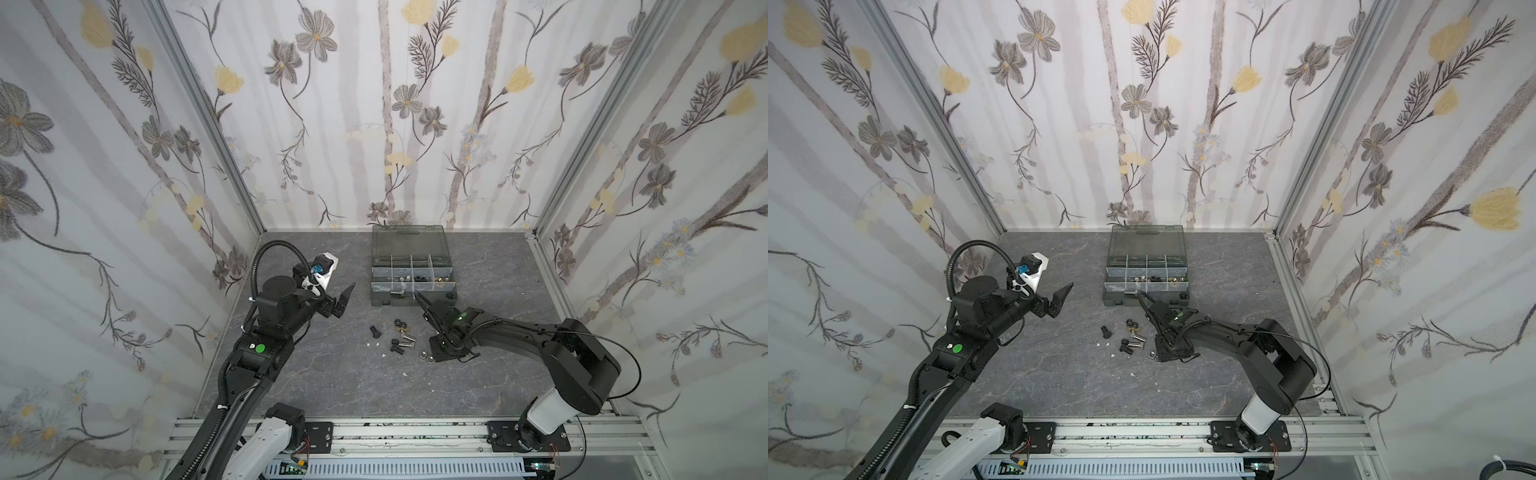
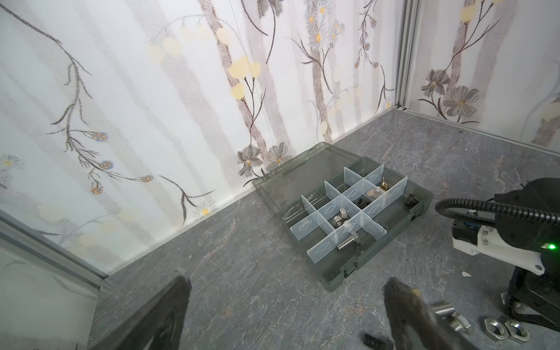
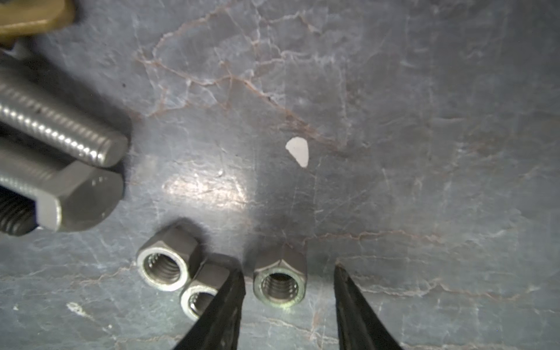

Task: Sort the screws and nuts into containers
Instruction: Pick up the nut from the center of the table, then place the nut into the container.

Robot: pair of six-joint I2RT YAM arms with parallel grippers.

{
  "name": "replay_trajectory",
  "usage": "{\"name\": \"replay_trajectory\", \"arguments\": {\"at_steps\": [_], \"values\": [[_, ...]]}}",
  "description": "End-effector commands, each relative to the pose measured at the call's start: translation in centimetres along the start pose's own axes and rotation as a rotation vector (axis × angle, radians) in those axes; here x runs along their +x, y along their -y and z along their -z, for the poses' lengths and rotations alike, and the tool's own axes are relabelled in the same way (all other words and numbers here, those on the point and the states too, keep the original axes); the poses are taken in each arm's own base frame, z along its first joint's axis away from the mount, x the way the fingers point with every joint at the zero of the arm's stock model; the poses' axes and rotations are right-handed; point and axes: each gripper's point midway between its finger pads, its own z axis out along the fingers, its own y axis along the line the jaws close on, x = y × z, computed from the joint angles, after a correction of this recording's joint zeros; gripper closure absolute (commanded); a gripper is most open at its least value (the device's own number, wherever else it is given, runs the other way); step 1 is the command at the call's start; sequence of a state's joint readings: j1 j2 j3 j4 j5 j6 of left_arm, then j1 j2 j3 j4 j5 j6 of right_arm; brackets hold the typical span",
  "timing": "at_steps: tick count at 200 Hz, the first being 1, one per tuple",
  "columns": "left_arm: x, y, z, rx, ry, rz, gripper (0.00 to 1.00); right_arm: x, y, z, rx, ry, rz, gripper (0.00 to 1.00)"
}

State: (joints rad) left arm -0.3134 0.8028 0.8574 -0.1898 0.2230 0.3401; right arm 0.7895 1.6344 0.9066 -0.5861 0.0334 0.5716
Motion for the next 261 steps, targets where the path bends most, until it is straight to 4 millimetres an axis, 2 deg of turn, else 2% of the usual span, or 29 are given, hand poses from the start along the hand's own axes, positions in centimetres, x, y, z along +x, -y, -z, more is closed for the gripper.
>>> {"name": "replay_trajectory", "arguments": {"at_steps": [1, 24, 88, 124, 148, 172, 212, 234, 261], "values": [[-0.8, 0.0, 0.0, 0.002, 0.036, -0.009, 0.00, 0.2, 0.1, -0.6, 0.023, -0.001, -0.011, 0.53], [-0.8, -0.1, 0.0, 0.000, 0.036, -0.009, 0.00, 0.3, 0.1, -0.9, 0.034, -0.007, -0.002, 0.60], [-0.7, 0.1, -0.1, 0.007, 0.035, -0.007, 0.00, -0.1, 0.1, -0.7, 0.045, 0.002, 0.018, 0.71], [-0.8, -0.1, 0.0, -0.001, 0.038, -0.010, 0.00, -1.4, -0.3, 0.1, 0.042, 0.027, 0.038, 0.77], [-0.9, 0.0, 0.0, 0.002, 0.039, -0.008, 0.00, -4.3, -0.5, 2.0, 0.051, 0.079, 0.068, 0.78], [-0.9, 0.0, 0.1, 0.001, 0.042, -0.009, 0.00, -8.6, -1.2, 4.1, 0.046, 0.169, 0.100, 0.79], [-1.0, -0.1, 0.3, -0.006, 0.047, -0.014, 0.00, -16.3, -1.9, 6.4, 0.064, 0.299, 0.153, 0.80], [-0.9, -0.1, 0.2, -0.005, 0.043, -0.013, 0.00, -20.0, -2.8, 7.1, 0.051, 0.363, 0.172, 0.80], [-0.8, -0.2, 0.1, -0.009, 0.038, -0.014, 0.00, -23.1, -4.0, 6.8, 0.037, 0.397, 0.204, 0.80]]}}
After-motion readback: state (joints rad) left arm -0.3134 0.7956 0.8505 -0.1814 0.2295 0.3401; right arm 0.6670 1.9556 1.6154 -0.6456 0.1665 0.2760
